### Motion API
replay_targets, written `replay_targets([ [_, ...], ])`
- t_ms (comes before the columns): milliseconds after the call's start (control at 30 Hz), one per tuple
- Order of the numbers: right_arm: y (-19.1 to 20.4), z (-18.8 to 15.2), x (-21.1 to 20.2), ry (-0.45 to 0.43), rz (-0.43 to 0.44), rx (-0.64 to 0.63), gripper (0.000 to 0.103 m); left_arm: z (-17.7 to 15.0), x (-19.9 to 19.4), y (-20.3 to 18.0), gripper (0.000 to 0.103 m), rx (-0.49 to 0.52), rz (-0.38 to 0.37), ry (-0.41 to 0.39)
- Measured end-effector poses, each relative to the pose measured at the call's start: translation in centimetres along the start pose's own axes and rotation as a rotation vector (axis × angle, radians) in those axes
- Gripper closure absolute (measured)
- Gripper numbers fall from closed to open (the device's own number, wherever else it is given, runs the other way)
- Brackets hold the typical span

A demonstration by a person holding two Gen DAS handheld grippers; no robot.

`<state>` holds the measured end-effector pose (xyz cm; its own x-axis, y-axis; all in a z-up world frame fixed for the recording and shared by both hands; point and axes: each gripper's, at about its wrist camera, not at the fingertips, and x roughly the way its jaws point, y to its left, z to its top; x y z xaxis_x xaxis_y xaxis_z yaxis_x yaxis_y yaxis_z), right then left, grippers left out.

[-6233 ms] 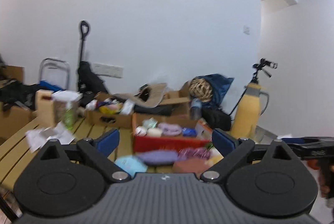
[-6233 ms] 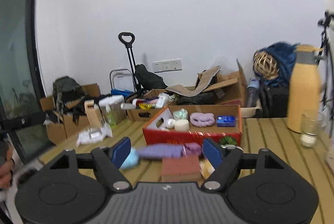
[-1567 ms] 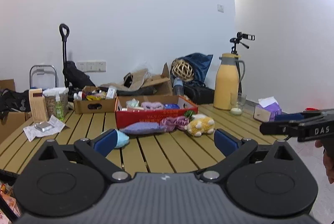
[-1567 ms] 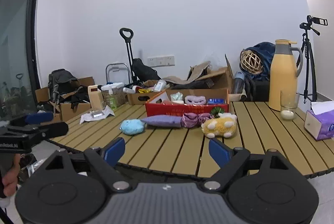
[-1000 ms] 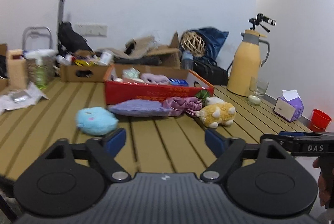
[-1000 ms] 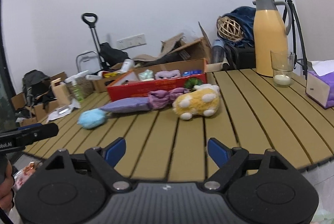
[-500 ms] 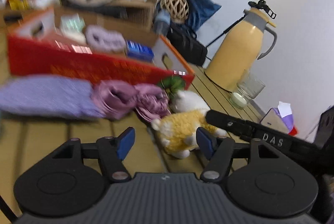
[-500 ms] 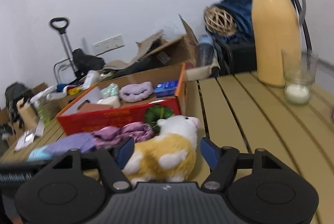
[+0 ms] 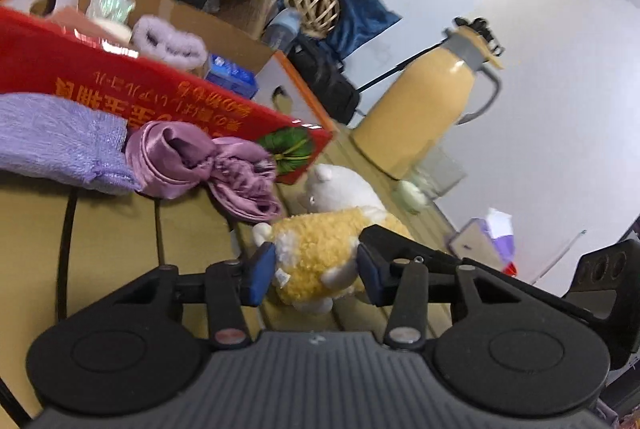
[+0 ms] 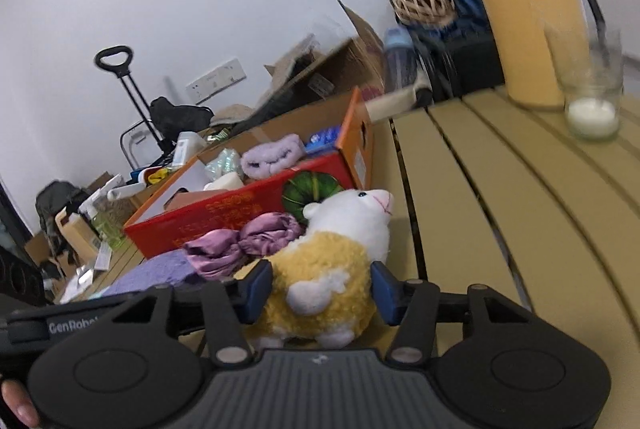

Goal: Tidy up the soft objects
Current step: 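Grasp the yellow-white plush sheep with both grippers and lift it, then carry the plush sheep into the box and open both grippers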

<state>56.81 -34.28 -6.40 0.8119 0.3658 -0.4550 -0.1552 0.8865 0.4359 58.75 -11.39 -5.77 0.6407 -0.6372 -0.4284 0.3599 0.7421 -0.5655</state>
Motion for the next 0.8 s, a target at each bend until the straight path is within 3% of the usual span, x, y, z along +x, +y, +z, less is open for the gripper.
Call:
replay_targets([
  [100,2.2,-0.6,-3.4,-0.05,-0.018,-0.051,0.052,-1.1,-3.2,-1.7,0.058,-0.001,-0.015,-0.029],
  [333,6.1,-3.6,-11.1,-0.105,0.015,-0.033,0.052,-3.7,-10.8,-4.6,0.058,0.004,-0.008,-0.081],
  [500,7.9,-4.6,-14.3,-0.135,0.061,-0.031,0.052,-4.0,-13.8,-5.7,0.058,0.016,-0.003,-0.133],
  [667,9.3,-2.8,-14.7,-0.166,0.086,-0.055,0.052,-1.4,-14.3,-6.0,0.058,0.049,-0.014,-0.195],
  [800,9.5,0.9,-12.3,-0.201,0.107,-0.064,0.052,3.7,-11.6,-5.4,0.058,0.084,-0.007,-0.236],
])
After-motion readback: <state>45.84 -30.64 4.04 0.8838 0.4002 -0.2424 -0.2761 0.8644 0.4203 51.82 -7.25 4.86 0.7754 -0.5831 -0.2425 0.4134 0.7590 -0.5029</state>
